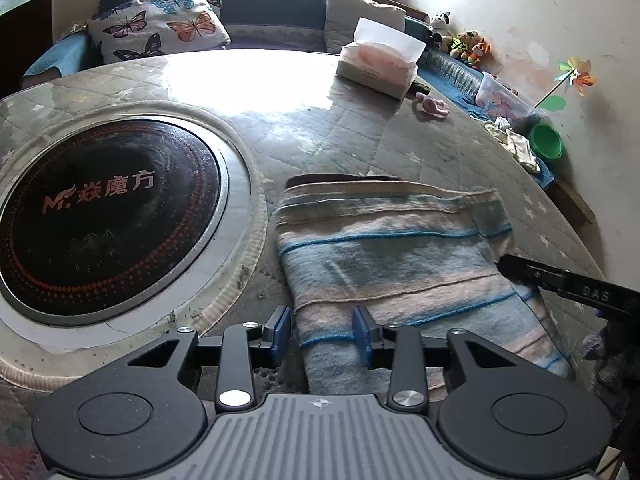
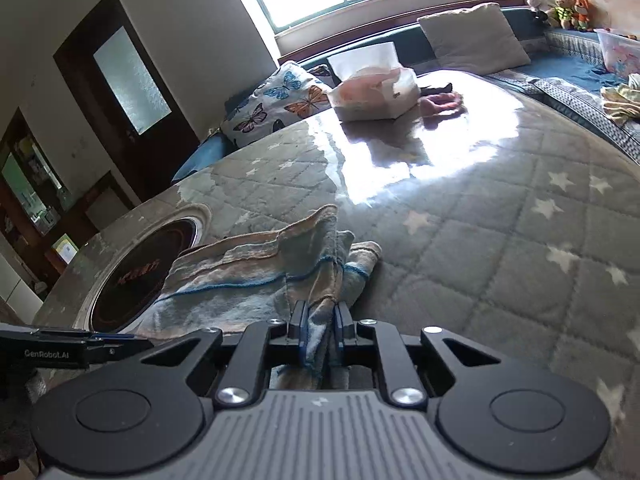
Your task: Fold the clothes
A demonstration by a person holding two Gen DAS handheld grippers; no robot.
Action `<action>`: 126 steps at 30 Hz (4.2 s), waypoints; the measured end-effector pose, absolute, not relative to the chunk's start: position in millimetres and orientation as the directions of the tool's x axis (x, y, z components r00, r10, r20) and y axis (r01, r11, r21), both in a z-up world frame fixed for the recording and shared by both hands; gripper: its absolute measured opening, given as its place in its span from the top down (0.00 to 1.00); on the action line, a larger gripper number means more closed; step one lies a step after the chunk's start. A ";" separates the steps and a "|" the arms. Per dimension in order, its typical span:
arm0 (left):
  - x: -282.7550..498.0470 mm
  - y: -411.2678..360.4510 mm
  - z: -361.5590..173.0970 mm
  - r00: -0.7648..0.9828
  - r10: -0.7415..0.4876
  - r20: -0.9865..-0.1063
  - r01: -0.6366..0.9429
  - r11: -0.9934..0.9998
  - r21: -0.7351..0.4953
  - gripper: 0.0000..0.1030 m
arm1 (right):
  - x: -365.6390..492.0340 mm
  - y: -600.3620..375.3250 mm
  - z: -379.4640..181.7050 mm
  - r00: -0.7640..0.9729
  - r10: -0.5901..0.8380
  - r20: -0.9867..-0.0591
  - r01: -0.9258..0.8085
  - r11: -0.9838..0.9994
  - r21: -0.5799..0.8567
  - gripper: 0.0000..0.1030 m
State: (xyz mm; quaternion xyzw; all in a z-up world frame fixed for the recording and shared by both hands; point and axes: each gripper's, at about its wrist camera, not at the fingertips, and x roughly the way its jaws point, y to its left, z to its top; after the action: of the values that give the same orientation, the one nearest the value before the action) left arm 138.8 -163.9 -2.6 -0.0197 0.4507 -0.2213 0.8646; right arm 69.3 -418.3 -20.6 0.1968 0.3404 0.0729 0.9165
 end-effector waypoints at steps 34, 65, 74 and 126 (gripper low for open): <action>198.6 -201.4 47.6 0.590 -0.405 -0.699 0.408 0.896 -0.174 0.92 | 134.2 -422.1 41.6 0.820 0.238 -0.521 -0.055 0.938 0.342 0.90; 243.0 -216.1 16.2 0.602 -0.300 -0.740 0.366 0.927 -0.078 0.56 | 196.3 -448.6 9.0 0.786 0.181 -0.592 0.011 0.952 0.305 0.82; 203.0 -213.5 10.8 0.591 -0.299 -0.749 0.402 0.914 -0.047 0.42 | 141.2 -424.6 24.0 0.792 0.256 -0.554 -0.096 0.948 0.302 0.81; 134.6 -178.5 -2.6 0.621 -0.241 -0.746 0.335 0.942 -0.026 0.10 | 67.8 -372.4 -15.2 0.780 0.137 -0.611 -0.048 0.986 0.160 0.14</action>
State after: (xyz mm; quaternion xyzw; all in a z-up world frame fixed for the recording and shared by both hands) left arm 134.6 -178.4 -2.6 0.0577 0.4050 -0.1604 0.8983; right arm 67.8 -372.4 -15.2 0.0679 0.3280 0.0493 0.9409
